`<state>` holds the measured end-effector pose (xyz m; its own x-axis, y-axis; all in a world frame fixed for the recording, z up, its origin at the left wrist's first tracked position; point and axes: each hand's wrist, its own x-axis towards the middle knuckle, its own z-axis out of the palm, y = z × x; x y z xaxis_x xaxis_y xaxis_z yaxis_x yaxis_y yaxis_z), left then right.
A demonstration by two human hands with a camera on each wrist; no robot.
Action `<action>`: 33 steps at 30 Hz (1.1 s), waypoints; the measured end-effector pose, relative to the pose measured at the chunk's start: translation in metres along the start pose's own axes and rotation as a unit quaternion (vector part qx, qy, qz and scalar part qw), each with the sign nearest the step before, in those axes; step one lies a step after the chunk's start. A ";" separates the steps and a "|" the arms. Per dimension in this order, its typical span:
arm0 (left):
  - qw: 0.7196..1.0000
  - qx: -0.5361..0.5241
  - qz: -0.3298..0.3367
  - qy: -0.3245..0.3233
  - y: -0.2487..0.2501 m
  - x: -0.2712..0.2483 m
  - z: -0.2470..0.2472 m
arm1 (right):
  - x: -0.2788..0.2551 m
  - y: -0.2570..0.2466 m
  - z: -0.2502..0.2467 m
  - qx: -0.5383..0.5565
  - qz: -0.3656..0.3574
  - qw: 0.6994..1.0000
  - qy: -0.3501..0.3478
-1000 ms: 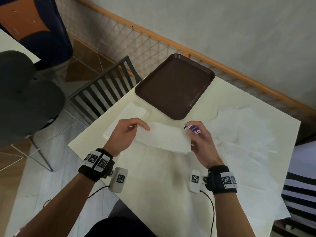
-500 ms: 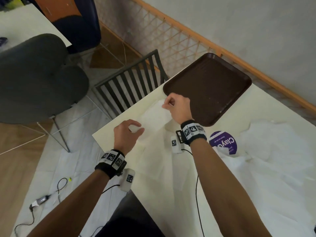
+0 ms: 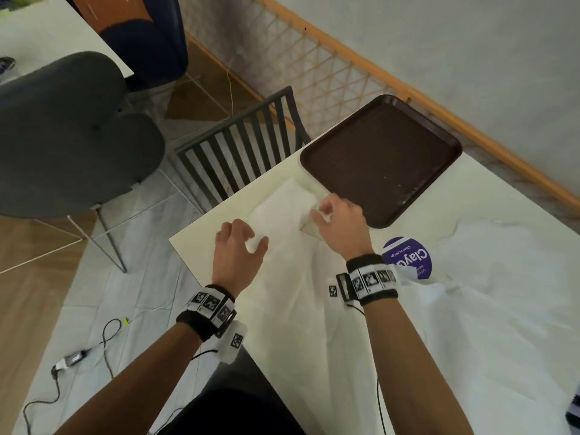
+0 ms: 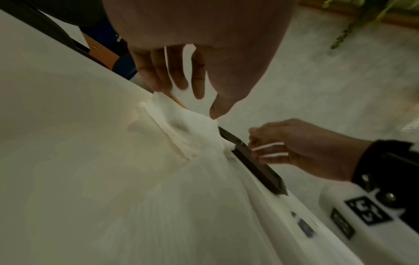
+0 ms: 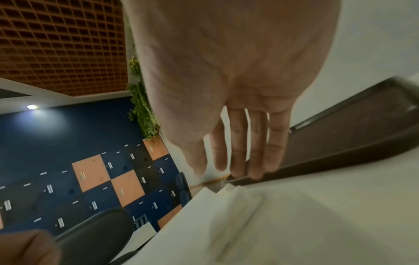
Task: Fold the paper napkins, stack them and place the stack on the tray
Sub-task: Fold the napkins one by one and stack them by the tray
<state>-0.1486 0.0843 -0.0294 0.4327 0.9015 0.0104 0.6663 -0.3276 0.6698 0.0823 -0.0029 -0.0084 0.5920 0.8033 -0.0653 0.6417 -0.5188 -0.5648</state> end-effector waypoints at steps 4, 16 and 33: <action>0.991 0.055 -0.058 -0.103 0.002 -0.036 0.013 | -0.051 0.024 0.003 -0.133 0.051 0.984 -0.106; 0.983 -0.048 0.024 -0.173 0.038 -0.056 0.040 | -0.108 0.065 -0.017 0.123 0.163 0.976 -0.072; 0.939 -0.221 0.204 -0.165 0.092 -0.044 0.011 | -0.109 0.067 -0.032 0.532 0.155 0.832 -0.038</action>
<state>-0.1002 0.0115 0.0238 0.8107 0.5653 0.1523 0.1172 -0.4116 0.9038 0.0765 -0.1348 -0.0126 0.5905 0.7165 -0.3714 -0.3532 -0.1844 -0.9172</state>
